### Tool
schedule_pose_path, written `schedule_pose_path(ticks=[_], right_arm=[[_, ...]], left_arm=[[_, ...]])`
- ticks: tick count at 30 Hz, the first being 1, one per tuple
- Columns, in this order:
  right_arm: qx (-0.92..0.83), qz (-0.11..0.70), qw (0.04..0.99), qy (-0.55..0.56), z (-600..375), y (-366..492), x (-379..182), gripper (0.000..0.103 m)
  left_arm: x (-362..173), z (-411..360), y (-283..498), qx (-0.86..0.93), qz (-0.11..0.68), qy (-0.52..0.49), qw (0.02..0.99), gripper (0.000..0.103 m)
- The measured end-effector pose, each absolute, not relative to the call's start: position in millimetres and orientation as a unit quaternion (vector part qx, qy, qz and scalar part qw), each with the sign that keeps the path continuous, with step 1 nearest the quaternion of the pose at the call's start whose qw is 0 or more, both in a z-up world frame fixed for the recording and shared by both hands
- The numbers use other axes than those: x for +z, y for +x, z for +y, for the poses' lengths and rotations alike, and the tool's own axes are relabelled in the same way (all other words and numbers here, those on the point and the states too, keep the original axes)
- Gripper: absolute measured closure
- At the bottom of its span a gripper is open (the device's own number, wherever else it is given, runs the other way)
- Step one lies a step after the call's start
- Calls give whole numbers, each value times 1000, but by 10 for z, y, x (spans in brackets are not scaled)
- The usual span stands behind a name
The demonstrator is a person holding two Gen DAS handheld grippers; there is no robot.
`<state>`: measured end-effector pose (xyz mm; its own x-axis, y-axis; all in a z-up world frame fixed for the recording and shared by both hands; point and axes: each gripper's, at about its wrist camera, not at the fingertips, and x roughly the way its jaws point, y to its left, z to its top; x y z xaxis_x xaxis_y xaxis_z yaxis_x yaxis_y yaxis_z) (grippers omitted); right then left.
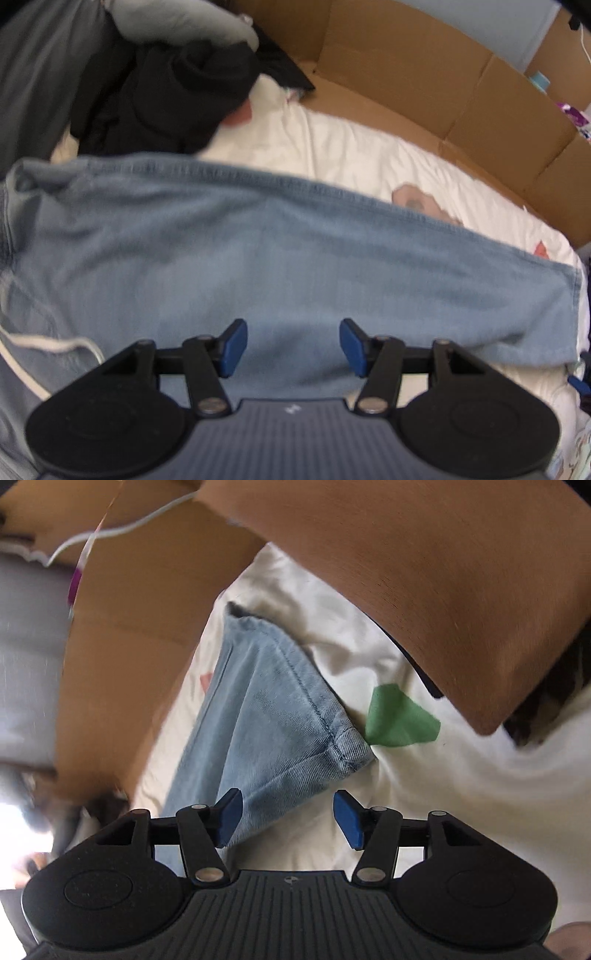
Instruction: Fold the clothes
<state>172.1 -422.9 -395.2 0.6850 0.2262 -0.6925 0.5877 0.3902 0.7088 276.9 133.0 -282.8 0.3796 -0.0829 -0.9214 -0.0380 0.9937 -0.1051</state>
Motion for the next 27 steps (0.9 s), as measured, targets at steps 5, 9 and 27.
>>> schedule_pose_path(ticks=[5,9,27], right_arm=[[-146,354,726,571,-4208,1753,-4109,47],[-168,343,745,547,-4206,1766,-4021,101],[-210,383,816,380,-4194,1809,-3670,101]], left_arm=[[-2979,1255,2597,-26,566,-24,824,45],[-2998,1268,2507,-28,563,-19,826,45],[-3502,757,2191,-125,564,139,805,39]])
